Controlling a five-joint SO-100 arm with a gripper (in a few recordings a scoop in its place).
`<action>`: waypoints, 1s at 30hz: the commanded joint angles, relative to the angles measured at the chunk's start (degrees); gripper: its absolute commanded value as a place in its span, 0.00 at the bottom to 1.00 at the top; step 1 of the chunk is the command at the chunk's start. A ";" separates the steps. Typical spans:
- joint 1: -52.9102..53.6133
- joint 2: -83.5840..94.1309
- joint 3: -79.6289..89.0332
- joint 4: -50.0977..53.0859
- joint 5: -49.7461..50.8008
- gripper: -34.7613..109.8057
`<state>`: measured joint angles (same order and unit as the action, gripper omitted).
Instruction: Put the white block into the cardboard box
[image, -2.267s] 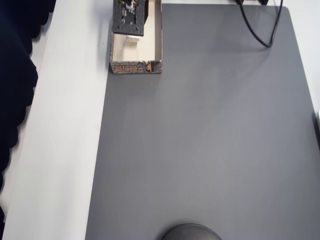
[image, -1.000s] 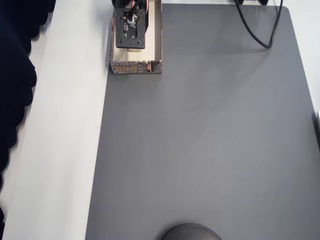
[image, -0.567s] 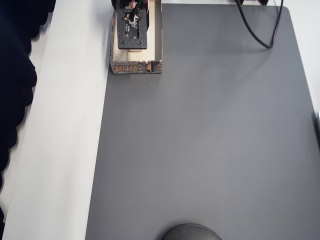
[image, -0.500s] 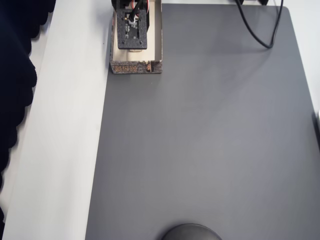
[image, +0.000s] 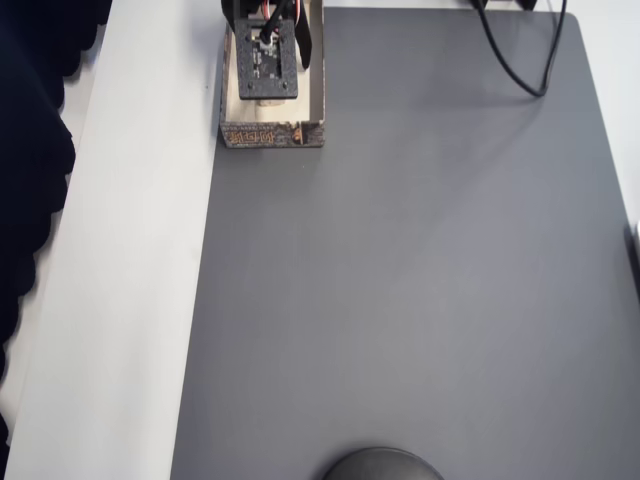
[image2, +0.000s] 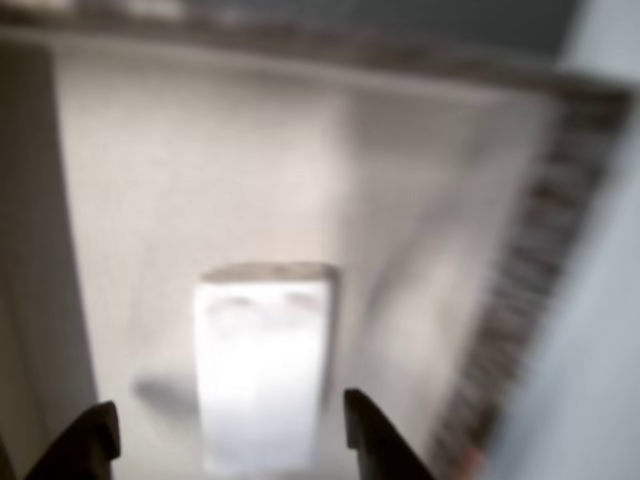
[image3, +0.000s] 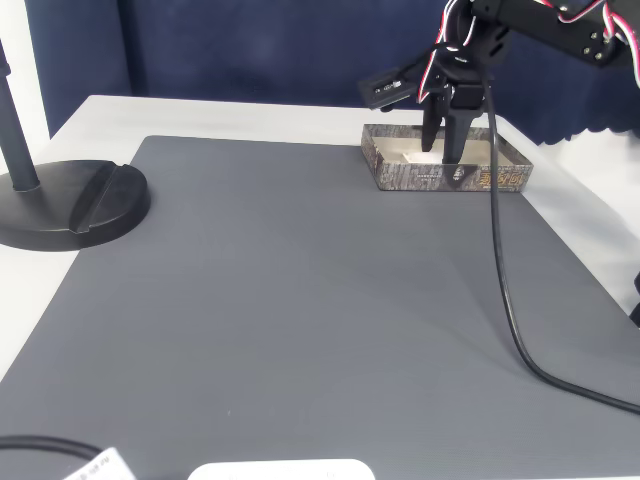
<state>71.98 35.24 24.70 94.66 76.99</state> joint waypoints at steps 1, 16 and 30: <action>-0.79 9.23 -0.18 -0.70 0.18 0.46; -2.20 28.13 14.24 -0.18 -1.49 0.45; -11.51 57.83 47.29 2.37 -20.92 0.32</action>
<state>63.90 82.27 65.65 96.24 61.79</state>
